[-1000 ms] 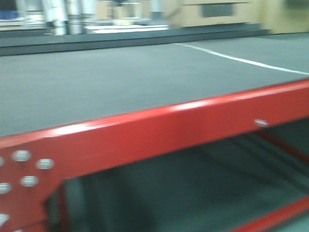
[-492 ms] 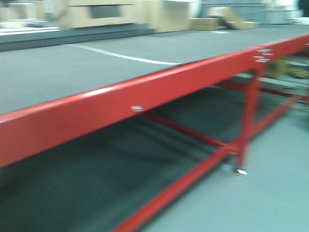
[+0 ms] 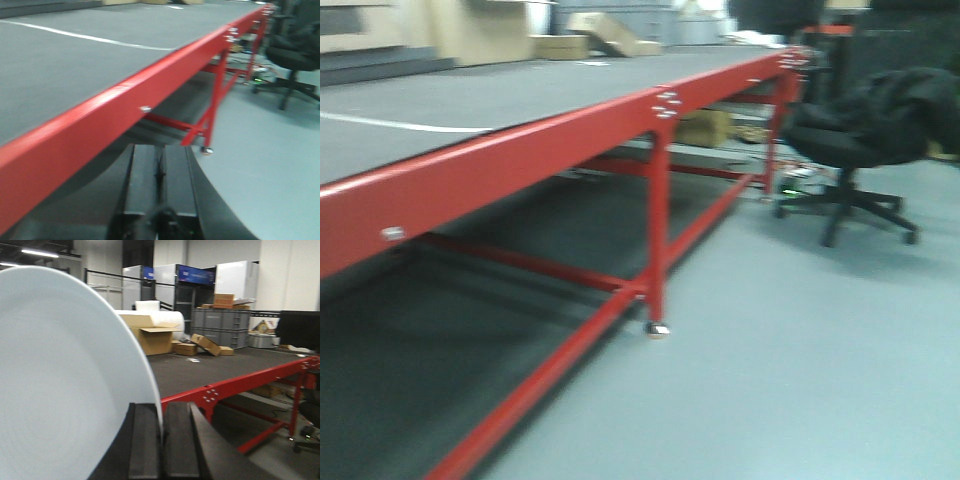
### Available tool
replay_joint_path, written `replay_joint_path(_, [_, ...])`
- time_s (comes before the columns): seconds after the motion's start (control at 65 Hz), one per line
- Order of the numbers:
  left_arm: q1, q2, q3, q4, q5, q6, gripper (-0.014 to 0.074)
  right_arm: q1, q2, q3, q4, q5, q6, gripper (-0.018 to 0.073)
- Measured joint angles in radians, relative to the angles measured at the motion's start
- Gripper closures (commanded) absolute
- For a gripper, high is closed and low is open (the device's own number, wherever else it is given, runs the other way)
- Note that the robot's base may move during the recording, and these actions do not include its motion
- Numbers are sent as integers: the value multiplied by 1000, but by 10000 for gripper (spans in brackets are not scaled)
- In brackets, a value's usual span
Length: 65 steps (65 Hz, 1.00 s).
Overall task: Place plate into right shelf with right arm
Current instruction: 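Drive the base away from the table holding the plate upright, then drive the base up to the steel shelf with blue bins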
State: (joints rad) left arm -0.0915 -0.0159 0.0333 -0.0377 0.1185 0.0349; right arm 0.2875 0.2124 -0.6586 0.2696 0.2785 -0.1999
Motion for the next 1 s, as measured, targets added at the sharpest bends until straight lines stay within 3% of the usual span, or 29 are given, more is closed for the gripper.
replay_joint_path(1.0, [0, 0, 0, 0, 0, 0, 643, 0, 0, 0, 2, 0, 0, 503])
